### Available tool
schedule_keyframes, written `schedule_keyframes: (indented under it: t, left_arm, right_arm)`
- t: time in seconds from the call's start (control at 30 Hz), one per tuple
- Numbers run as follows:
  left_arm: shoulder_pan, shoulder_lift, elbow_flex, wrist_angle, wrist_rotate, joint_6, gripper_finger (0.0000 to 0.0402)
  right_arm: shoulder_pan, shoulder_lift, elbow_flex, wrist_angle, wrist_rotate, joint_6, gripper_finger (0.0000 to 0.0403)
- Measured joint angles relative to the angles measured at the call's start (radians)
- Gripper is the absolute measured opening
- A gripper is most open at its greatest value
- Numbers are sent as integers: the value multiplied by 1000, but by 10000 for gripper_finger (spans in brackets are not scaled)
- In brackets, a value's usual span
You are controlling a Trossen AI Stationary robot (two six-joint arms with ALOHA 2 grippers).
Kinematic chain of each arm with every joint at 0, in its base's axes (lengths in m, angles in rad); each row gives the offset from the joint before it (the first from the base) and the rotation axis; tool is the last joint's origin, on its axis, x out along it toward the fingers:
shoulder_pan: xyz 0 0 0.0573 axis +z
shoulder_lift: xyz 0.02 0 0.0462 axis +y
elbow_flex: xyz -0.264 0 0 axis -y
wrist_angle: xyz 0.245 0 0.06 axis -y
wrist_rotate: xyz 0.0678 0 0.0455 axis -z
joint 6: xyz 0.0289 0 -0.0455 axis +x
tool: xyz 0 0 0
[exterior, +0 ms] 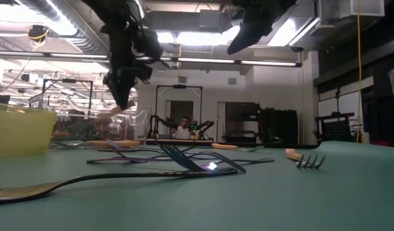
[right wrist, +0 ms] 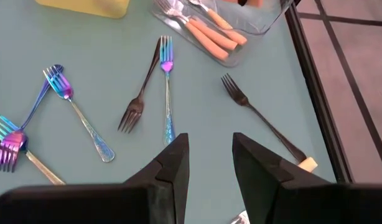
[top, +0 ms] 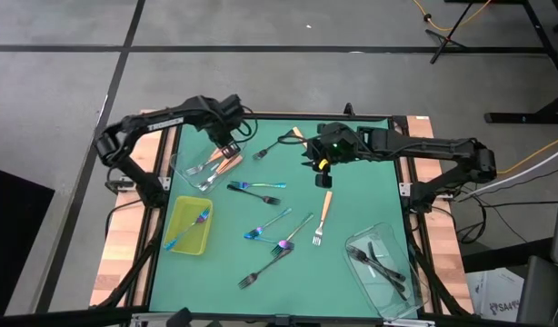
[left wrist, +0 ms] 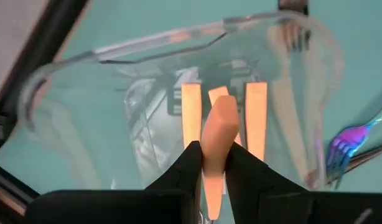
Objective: Sort silverware by color (type)
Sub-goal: Put the orange fork in the top transparent bin
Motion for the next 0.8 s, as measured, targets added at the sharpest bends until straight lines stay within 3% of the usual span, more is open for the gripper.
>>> schedule_keyframes:
  t: [0.37,0.8]
  left_arm:
    - [0,131,0,3,-8,27,44]
    - [0,188,0,54,-10,27,46]
  right_arm:
    - [0,0,0,-13,0,0,113]
    - [0,0,0,-13,0,0,113]
